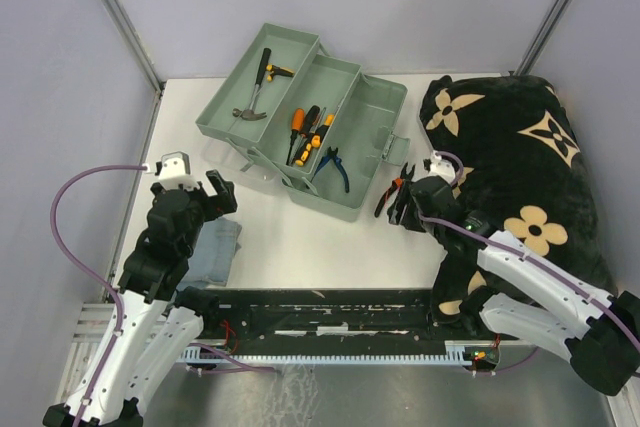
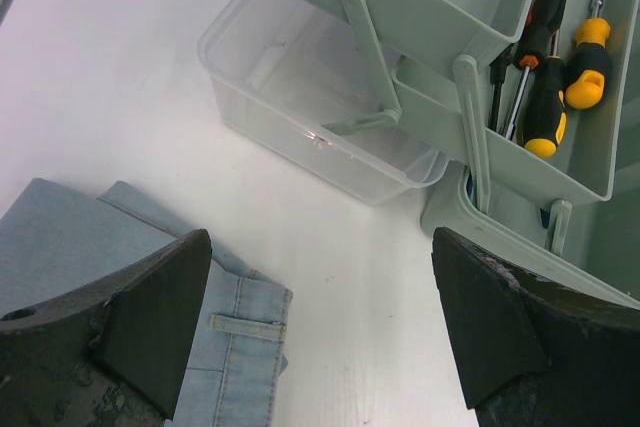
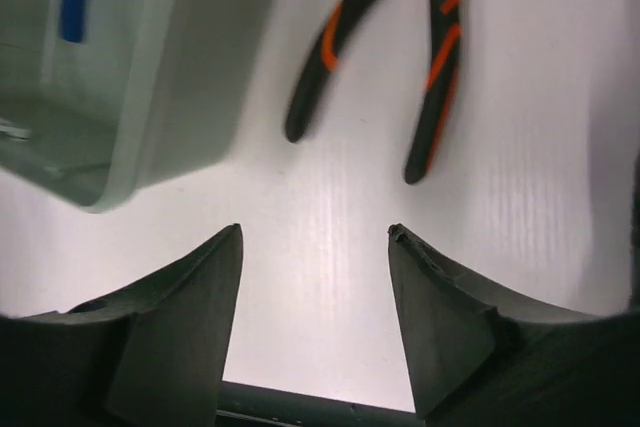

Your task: Pack the tool kit

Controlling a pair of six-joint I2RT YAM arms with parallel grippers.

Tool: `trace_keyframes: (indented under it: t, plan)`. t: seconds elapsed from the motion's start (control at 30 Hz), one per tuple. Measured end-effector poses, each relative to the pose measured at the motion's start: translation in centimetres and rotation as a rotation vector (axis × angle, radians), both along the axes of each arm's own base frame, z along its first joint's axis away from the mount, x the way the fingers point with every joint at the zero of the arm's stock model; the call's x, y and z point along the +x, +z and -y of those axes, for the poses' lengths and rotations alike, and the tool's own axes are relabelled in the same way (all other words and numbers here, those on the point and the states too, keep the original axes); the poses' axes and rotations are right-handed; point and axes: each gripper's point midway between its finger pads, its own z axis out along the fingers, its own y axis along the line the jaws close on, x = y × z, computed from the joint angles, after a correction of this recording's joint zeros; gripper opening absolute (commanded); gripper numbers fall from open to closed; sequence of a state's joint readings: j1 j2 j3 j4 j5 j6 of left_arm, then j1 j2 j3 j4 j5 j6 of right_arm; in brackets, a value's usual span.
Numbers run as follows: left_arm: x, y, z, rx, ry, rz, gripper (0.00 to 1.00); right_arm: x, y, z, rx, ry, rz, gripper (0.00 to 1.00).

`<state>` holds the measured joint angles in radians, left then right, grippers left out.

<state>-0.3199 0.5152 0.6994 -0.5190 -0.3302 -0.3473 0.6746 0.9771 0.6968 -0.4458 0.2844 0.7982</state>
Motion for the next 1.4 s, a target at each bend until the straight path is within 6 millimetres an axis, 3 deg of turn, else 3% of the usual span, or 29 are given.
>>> trace_keyframes:
  t: [0.13, 0.27, 0.43, 0.57, 1.07, 1.4]
  plan:
    - [-0.1, 0.0, 0.0, -0.001, 0.000, 0.002, 0.96, -1.6, -3.9, 2.2, -0.085, -0.061, -0.092, 0.78]
    - [-0.3, -0.3, 0.0, -0.007, 0.000, -0.012, 0.96, -1.6, -4.5, 3.7, -0.144, -0.131, -0.111, 0.84]
    - [-1.1, -0.9, 0.1, -0.034, 0.003, -0.040, 0.97, -0.6, -4.1, 4.2, -0.161, -0.173, -0.065, 1.00]
    - [-1.6, -1.4, 0.1, -0.066, 0.009, -0.034, 0.97, 0.0, -4.1, 4.0, -0.140, -0.182, -0.034, 1.00]
    - [-1.5, -3.3, 1.0, -0.070, -0.032, -0.101, 0.96, 0.1, -9.3, 4.1, -0.315, -0.173, -0.209, 0.73]
    - [-1.4, -3.6, 1.3, -0.071, -0.042, -0.115, 0.95, 1.3, -11.7, 3.3, -0.323, -0.196, -0.215, 0.66]
